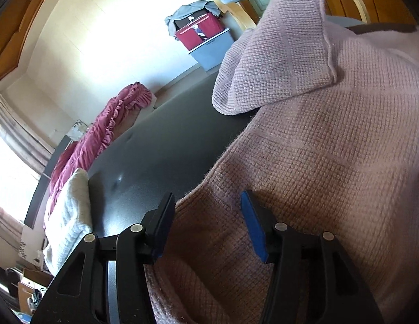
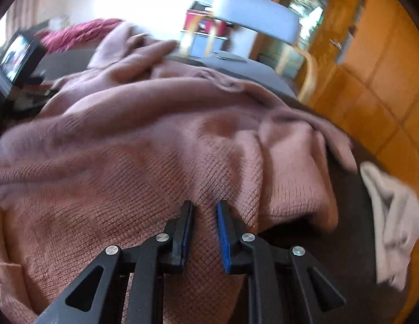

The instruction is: Fold clothes

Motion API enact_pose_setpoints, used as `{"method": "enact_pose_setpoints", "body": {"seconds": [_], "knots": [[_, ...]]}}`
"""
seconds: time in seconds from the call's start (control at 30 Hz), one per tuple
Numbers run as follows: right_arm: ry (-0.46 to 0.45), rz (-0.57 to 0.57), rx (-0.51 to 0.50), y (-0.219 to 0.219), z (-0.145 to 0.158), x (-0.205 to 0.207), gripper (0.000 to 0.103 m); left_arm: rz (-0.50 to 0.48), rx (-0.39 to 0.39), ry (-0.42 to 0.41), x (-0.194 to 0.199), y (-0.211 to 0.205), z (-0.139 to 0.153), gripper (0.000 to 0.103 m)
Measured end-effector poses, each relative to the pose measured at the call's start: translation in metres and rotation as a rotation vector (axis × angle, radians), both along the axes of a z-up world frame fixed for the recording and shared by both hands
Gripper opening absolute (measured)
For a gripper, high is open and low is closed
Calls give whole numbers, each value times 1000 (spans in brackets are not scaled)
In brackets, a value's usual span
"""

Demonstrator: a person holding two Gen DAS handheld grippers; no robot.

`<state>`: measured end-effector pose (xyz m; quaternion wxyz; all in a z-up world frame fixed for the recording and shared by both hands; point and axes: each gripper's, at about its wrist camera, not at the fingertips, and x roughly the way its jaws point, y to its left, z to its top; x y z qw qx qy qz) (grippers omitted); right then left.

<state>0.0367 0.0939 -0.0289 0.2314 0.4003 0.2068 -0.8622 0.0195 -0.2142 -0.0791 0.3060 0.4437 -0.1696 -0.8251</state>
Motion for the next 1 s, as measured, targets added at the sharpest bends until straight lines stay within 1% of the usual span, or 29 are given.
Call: {"method": "enact_pose_setpoints", "body": {"seconds": [0.13, 0.33, 0.4, 0.53, 0.7, 0.73, 0.77, 0.83, 0.87, 0.9, 0.97, 1.0], "knots": [[-15, -39, -52, 22, -1, -8, 16, 31, 32, 9, 16, 2, 1, 54], [-10, -67, -71, 30, 0, -18, 16, 81, 95, 35, 46, 4, 4, 54], [-4, -80, -78, 26, -3, -29, 16, 98, 115, 43, 56, 5, 5, 54], [13, -96, -77, 24, -6, -37, 17, 118, 122, 56, 68, 9, 5, 54], [26, -71, -45, 17, -7, -52, 17, 143, 146, 79, 84, 16, 4, 54], [27, -65, -36, 15, -7, -54, 17, 140, 147, 77, 86, 19, 4, 54], [27, -59, -26, 13, -7, -57, 17, 118, 142, 59, 86, 22, 5, 54], [30, -49, -21, 9, -6, -61, 18, 32, 141, -11, 82, 27, 10, 54], [32, -44, -20, 8, -6, -63, 19, -23, 163, -57, 79, 27, 16, 54], [32, -38, -20, 7, -6, -64, 20, -60, 209, -81, 75, 25, 22, 54], [30, -25, -14, 6, -3, -64, 20, -88, 355, -76, 67, 11, 39, 54], [28, -15, -7, 5, 1, -63, 20, -88, 410, -65, 61, 3, 46, 54]]}}
